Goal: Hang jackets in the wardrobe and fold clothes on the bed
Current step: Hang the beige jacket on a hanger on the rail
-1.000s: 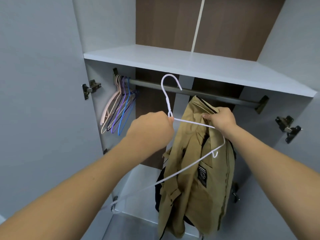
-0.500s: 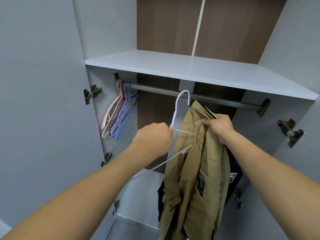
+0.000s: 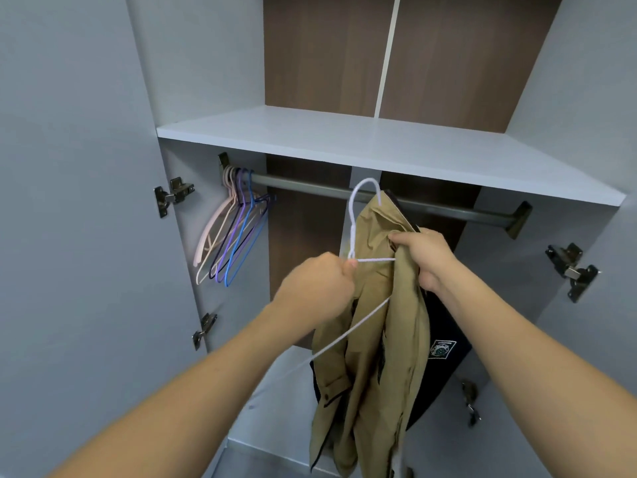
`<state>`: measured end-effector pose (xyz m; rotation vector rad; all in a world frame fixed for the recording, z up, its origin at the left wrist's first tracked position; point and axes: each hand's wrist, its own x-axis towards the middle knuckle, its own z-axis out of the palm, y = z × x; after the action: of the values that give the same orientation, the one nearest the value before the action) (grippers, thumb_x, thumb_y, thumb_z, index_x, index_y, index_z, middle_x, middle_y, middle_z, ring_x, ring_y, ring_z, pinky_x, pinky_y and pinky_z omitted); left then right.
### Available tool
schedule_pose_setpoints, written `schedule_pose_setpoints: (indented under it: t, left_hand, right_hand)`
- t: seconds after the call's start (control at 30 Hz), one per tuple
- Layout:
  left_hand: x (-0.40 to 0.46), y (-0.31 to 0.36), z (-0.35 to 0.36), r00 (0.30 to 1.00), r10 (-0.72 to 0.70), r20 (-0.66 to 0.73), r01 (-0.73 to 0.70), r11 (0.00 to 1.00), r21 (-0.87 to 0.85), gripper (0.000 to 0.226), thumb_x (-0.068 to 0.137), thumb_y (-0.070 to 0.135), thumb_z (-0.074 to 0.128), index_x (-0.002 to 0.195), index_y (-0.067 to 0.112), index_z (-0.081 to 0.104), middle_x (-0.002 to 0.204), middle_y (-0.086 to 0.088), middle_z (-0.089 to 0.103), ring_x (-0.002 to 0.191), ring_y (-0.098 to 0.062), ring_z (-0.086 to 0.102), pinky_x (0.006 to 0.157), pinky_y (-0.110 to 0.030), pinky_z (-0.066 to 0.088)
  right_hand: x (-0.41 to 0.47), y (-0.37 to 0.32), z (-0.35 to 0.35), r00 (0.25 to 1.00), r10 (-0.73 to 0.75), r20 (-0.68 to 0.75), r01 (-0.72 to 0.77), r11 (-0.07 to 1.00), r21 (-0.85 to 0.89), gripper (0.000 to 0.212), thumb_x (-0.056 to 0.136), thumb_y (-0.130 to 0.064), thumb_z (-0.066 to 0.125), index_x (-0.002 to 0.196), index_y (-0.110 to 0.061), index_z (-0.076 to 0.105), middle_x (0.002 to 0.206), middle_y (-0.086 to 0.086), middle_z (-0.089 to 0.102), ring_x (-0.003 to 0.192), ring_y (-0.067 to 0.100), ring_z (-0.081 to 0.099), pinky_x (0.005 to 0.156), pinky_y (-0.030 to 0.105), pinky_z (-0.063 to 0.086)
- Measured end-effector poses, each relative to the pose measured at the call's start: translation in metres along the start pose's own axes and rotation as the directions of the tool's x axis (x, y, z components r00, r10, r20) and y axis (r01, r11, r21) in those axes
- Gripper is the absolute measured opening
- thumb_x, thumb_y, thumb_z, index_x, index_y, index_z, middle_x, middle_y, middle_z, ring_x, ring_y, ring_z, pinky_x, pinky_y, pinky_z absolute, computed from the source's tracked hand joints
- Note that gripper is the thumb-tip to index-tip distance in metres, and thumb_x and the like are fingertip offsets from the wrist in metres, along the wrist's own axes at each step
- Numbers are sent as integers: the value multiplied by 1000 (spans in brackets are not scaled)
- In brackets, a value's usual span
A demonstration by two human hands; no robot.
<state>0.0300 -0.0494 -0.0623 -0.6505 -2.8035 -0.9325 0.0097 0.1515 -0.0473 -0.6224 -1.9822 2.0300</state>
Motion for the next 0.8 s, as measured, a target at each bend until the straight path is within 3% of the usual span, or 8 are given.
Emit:
schedule_pose_setpoints:
  t: [0.2,0.3,0.43,0.5,0.53,0.63,0.7,0.8]
  left_hand:
    - [13,-55,48,988,-148,-33,120,894,-432,55,101,48,38,54,20,37,43,11,41,50,-12,40,56,-32,33]
    - [12,-58,45,982,34,-186,-106,913,-394,50,98,55,35,55,32,42,47,13,40,46,-6,35,48,-22,27]
    - [19,-43,28,929,257,-267,-332,897,-292,49,98,55,32,54,33,38,49,12,42,45,-9,37,46,-21,26]
    - [21,-35,24,923,286,-258,-361,877,-316,50,99,53,34,53,31,35,49,11,41,45,-8,36,47,-20,26]
    - [20,-33,24,936,262,-237,-337,860,-382,50,99,52,36,54,31,35,49,11,38,46,-7,34,48,-20,25]
    - [18,-24,25,981,149,-123,-193,815,-546,40,101,50,35,63,37,41,59,16,44,57,-2,42,58,-27,33]
    - [18,-20,23,966,110,-234,-179,937,-300,18,98,54,33,89,43,46,85,18,52,85,-9,52,74,-35,38]
    - [13,-31,28,709,238,-664,-167,971,170,31,89,38,49,113,18,50,110,-3,50,95,-23,43,82,-39,30]
  right_hand:
    - [-35,-6,-1,937,56,344,-131,971,199,28,94,-24,55,107,-6,72,100,15,74,86,29,73,66,37,58]
    - [-39,-2,-16,939,-111,324,192,954,-229,20,90,-23,64,105,-12,70,110,9,70,101,25,68,75,27,52]
    - [-29,-5,-24,837,-334,434,546,448,-708,68,62,-36,65,128,-34,49,138,-9,37,135,15,25,115,31,16]
    - [-23,-12,-21,746,-377,550,655,260,-710,51,61,-41,54,111,-36,61,123,-14,54,130,10,40,119,29,2]
    - [-20,-16,-19,730,-384,565,667,222,-711,34,62,-42,49,90,-32,65,101,-14,63,112,13,55,116,29,19]
    - [-11,-26,-15,770,-412,488,631,371,-682,22,60,-35,47,65,-19,61,71,-4,65,73,22,63,72,33,51]
    - [1,-26,-20,800,-458,387,589,477,-652,19,60,-27,49,64,-16,64,69,-2,67,70,20,64,65,32,50]
    - [16,-27,-31,815,-554,173,543,624,-561,27,63,-24,49,67,-3,65,67,4,64,63,16,58,58,27,42]
